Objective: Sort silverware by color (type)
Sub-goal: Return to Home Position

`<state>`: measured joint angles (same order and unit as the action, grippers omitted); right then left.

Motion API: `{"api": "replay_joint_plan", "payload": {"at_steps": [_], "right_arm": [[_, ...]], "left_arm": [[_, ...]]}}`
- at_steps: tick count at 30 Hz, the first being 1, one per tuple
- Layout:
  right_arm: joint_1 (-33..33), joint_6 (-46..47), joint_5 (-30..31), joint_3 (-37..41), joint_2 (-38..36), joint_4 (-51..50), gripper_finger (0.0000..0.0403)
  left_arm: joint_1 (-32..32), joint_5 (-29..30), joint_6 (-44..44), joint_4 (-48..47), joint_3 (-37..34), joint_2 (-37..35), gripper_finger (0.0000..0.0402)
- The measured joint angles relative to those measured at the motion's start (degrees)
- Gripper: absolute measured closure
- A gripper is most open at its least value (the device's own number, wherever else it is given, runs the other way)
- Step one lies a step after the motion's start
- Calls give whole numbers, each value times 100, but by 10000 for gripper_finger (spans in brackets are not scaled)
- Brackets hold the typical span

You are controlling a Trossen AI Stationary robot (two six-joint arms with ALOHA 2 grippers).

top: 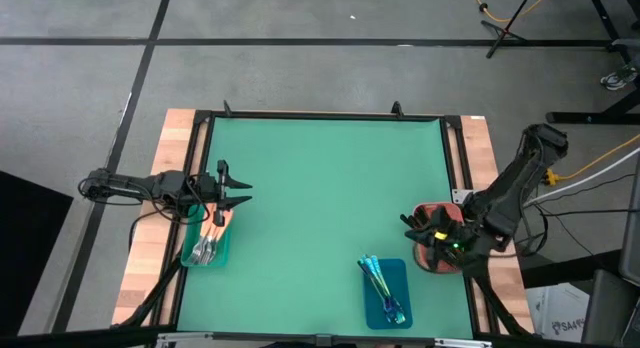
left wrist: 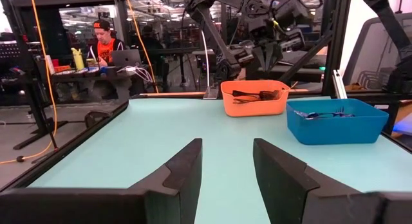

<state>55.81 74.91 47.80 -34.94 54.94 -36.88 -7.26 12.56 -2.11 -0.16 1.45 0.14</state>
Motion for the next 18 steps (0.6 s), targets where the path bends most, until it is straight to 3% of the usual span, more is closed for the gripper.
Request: {"api": "replay_joint_plan", "payload": {"at_steps": [9,18], "right_arm": [[-1909,-3099,-1649,0,46,1725,402],[-3612,-5532,-2516,0,46,3082,402]], "left_arm": [[-1,0,2,0,0,0,269],[-1,0,2,-2,0,0,269]]}}
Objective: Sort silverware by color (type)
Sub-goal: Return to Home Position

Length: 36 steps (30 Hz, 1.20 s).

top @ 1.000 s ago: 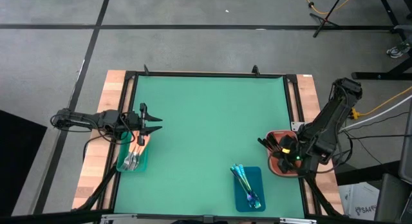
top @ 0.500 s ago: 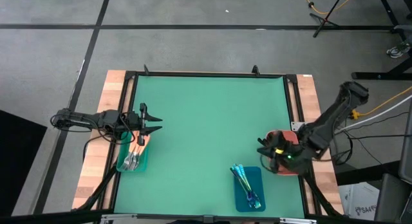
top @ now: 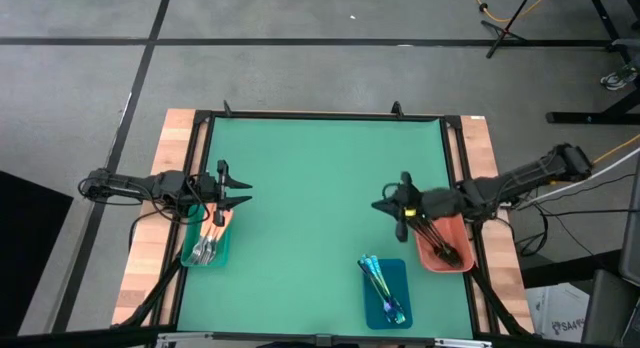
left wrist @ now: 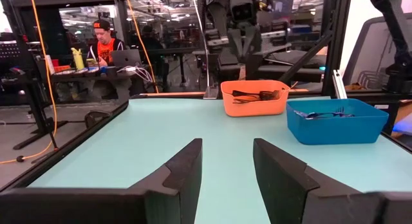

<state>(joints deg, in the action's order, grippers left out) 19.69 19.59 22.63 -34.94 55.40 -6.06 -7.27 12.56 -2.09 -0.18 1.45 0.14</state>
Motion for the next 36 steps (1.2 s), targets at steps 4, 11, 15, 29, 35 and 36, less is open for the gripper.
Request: {"api": "replay_joint_plan", "payload": {"at_steps": [4,11,15,29,35,36], "right_arm": [[-687,-825,-896,0,0,434,402],[-1649,-1661,-1970,-223,-165,440,402],[-2054,-2028,-2163,-602,-400,-118,402],[-2963,-2734,-2626,-1310,-1644,-2130,402],[-2947,-2348,-2628,-997,-2454,-2895,402],[-2947,-2279,-2626,-868,-2635,-2867,402]], "left_arm": [[1,0,1,0,0,0,269],[2,0,4,0,0,0,269],[1,0,4,1,0,0,269],[0,33,7,2,0,0,269],[0,42,2,2,0,0,269],[2,42,4,2,0,0,269]]}}
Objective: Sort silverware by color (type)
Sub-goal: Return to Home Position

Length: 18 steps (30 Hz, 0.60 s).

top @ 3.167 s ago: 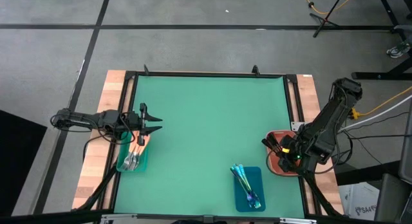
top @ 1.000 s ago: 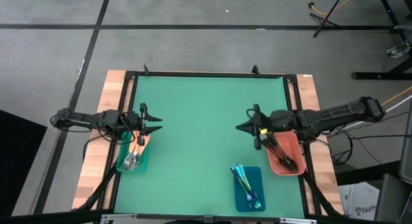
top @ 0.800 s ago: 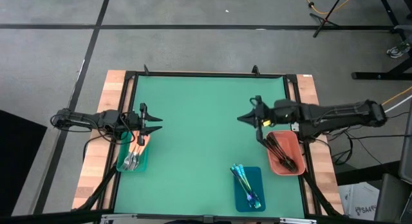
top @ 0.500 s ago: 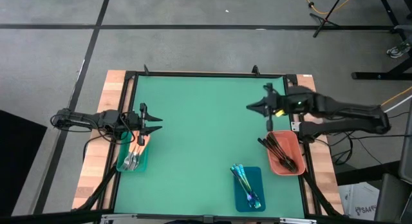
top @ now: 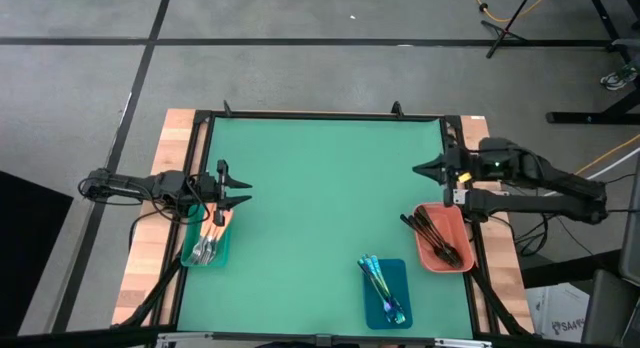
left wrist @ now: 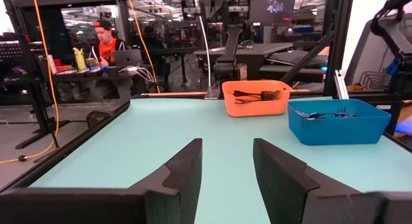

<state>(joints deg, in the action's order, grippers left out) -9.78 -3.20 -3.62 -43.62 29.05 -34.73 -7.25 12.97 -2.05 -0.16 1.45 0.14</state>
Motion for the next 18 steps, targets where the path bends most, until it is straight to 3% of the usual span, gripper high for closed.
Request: {"api": "replay_joint_plan", "payload": {"at_steps": [10,18], "right_arm": [[0,289,9,1654,-1910,791,402],[0,491,14,2308,-2879,1410,402]], "left_arm": [[-2,19,-2,0,0,0,269],[-1,303,-6,33,0,0,269]]}}
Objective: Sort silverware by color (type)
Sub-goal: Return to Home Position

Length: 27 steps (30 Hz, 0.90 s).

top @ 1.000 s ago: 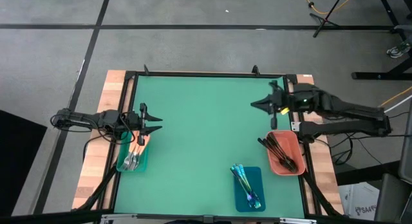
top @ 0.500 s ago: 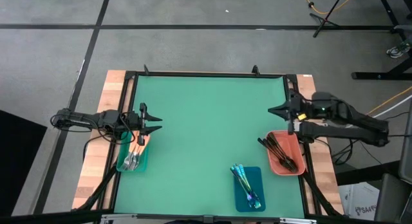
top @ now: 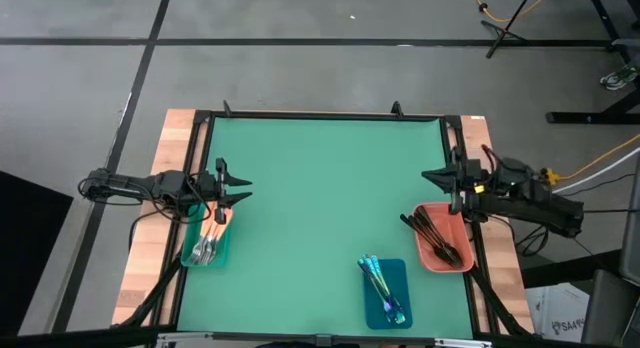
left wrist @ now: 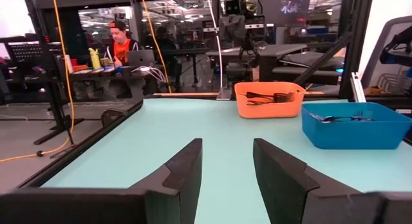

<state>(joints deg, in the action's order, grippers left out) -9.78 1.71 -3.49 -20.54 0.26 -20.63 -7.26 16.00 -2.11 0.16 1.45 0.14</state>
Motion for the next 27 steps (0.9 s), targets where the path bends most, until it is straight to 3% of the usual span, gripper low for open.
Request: {"api": "replay_joint_plan", "payload": {"at_steps": [19,27], "right_arm": [[0,-186,27,1805,-9,1647,402],[0,-197,48,1997,52,2169,402]], "left_arm": [[-1,1,2,1,2,0,269],[-1,-8,-1,0,2,2,269]]}}
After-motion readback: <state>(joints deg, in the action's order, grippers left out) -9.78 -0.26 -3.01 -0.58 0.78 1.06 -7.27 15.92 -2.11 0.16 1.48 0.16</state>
